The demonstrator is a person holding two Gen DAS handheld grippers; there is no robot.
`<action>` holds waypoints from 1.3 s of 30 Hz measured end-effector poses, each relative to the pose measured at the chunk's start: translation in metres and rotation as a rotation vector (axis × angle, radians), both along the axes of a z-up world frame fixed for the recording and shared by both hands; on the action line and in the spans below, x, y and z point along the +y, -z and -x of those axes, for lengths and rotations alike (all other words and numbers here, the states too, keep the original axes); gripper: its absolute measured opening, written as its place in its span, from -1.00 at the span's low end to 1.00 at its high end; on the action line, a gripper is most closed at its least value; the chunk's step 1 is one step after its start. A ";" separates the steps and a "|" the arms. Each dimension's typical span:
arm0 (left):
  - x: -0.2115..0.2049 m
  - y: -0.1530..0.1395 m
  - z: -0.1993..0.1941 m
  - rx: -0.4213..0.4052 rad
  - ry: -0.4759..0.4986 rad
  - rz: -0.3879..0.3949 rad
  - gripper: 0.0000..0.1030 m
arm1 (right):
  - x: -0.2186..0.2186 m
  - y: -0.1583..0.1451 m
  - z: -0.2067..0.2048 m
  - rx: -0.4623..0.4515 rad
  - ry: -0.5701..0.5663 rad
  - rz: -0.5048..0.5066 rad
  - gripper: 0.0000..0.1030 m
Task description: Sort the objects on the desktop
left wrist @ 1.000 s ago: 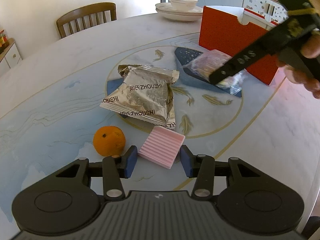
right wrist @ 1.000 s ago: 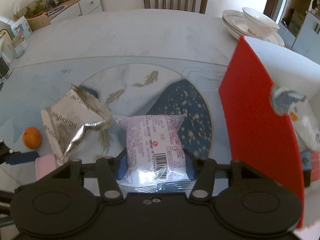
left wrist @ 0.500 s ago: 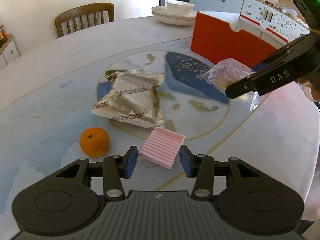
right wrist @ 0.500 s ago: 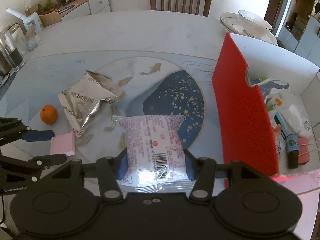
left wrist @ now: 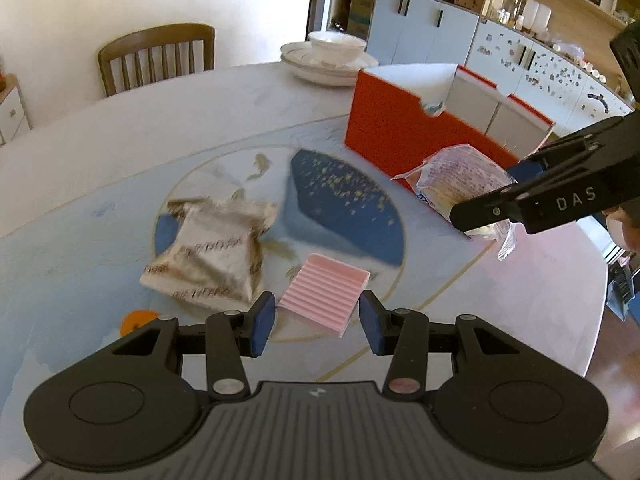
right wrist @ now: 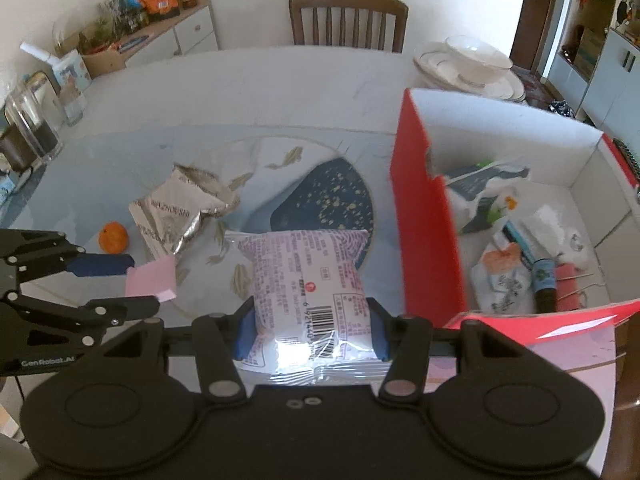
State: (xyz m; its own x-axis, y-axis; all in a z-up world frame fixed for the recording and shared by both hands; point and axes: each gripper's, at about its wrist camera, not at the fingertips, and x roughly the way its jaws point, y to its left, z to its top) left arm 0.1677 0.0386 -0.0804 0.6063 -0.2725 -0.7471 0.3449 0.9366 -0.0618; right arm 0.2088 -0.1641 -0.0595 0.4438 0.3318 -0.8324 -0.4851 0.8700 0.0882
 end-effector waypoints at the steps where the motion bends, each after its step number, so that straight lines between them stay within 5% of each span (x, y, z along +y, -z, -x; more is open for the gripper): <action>1: -0.004 -0.004 -0.001 -0.010 0.005 0.000 -0.13 | -0.004 -0.004 0.000 -0.006 0.002 -0.007 0.04; 19: -0.084 -0.058 -0.028 -0.144 0.095 -0.002 -0.13 | -0.081 -0.051 -0.019 -0.135 0.050 -0.054 0.04; 39: -0.186 -0.067 -0.076 -0.184 0.192 -0.054 -0.13 | -0.175 -0.048 -0.076 -0.184 0.135 -0.025 0.04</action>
